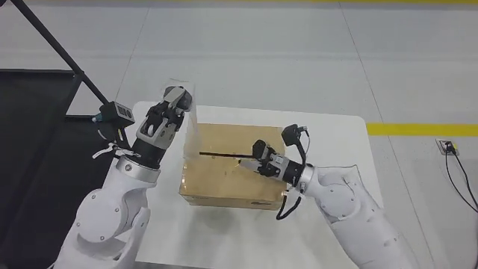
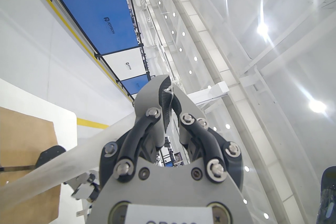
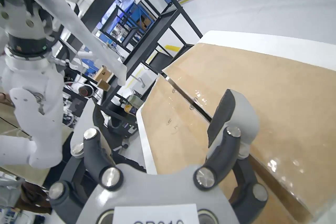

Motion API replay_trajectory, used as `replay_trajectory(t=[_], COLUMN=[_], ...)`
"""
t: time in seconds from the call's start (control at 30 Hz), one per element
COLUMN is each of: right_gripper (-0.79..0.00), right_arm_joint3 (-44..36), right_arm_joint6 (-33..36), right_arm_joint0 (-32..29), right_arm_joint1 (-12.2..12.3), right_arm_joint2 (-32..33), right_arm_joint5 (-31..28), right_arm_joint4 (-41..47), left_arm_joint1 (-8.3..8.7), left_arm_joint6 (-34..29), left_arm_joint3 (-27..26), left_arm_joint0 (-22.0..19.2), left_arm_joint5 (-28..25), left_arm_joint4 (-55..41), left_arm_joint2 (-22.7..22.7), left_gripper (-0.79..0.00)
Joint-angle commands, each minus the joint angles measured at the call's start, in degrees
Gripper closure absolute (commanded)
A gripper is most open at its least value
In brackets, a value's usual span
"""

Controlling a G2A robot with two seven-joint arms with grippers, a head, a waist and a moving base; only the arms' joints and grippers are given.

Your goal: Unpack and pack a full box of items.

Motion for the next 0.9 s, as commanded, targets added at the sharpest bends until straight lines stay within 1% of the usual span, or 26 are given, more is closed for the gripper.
replay_trajectory(t=[0.0, 0.17, 0.3, 0.33, 0.37, 0.4, 0.43, 0.5, 0.53, 0.57, 0.73, 0.77, 0.8, 0.83, 0.87], right_gripper=[-0.785, -0.785, -0.785, -0.767, -0.616, -0.388, -0.326, -0.163, -0.040, 0.000, 0.000, -0.028, -0.148, -0.292, -0.391], right_arm_joint3=[-0.18, -1.36, -2.93, -3.35, -3.80, -4.25, -4.62, -5.07, -5.11, -5.02, -2.72, -2.34, -1.92, -1.57, -1.26], right_arm_joint6=[-2.77, -10.57, -15.31, -16.41, -17.29, -18.26, -18.94, -19.82, -19.90, -19.97, -18.78, -18.51, -18.23, -17.96, -17.79], right_arm_joint0=[0.74, 0.70, -0.46, -0.88, -1.28, -1.70, -2.09, -2.62, -2.74, -2.72, -1.22, -0.84, -0.50, -0.16, 0.16], right_arm_joint1=[-0.42, -1.36, -1.71, -1.76, -1.81, -1.86, -1.90, -1.96, -2.00, -2.06, -2.57, -2.70, -2.82, -2.94, -3.06], right_arm_joint2=[-1.84, -5.02, -5.89, -5.92, -5.95, -5.93, -5.94, -5.92, -5.92, -5.89, -6.09, -6.25, -6.43, -6.60, -6.72], right_arm_joint5=[-0.07, 0.97, 2.19, 2.88, 3.53, 4.15, 4.59, 4.85, 4.88, 4.86, 4.76, 4.58, 4.49, 4.35, 4.22], right_arm_joint4=[-4.93, -13.19, -17.60, -18.49, -19.29, -19.97, -20.57, -21.25, -21.35, -21.15, -18.87, -18.54, -18.24, -17.92, -17.60], left_arm_joint1=[-0.34, -1.07, -1.54, -1.65, -1.75, -1.84, -1.93, -2.09, -2.18, -2.25, -2.60, -2.66, -2.72, -2.77, -2.82], left_arm_joint6=[1.20, 2.90, 3.65, 3.82, 3.87, 3.87, 3.85, 3.80, 3.75, 3.72, 3.41, 3.39, 3.38, 3.38, 3.37], left_arm_joint3=[0.39, 1.62, 2.41, 2.56, 2.70, 2.85, 2.99, 3.28, 3.40, 3.51, 3.94, 3.97, 4.01, 4.04, 4.09], left_arm_joint0=[-1.17, -3.27, -4.21, -4.38, -4.54, -4.66, -4.82, -5.13, -5.28, -5.46, -6.04, -6.10, -6.15, -6.18, -6.20], left_arm_joint5=[0.34, 0.91, 1.07, 1.12, 1.17, 1.29, 1.38, 1.53, 1.63, 1.70, 1.96, 1.94, 1.95, 1.94, 1.96], left_arm_joint4=[-0.07, -0.14, -1.34, -1.61, -1.89, -2.34, -2.63, -3.03, -3.39, -3.52, -4.28, -4.40, -4.47, -4.56, -4.58], left_arm_joint2=[1.75, 4.89, 5.91, 6.05, 6.20, 6.33, 6.40, 6.53, 6.59, 6.63, 6.72, 6.71, 6.66, 6.60, 6.51], left_gripper=[0.000, 0.000, 0.000, 0.000, 0.000, 0.000, 0.000, 0.000, 0.000, 0.000, 0.000, 0.000, 0.000, 0.000, 0.000])
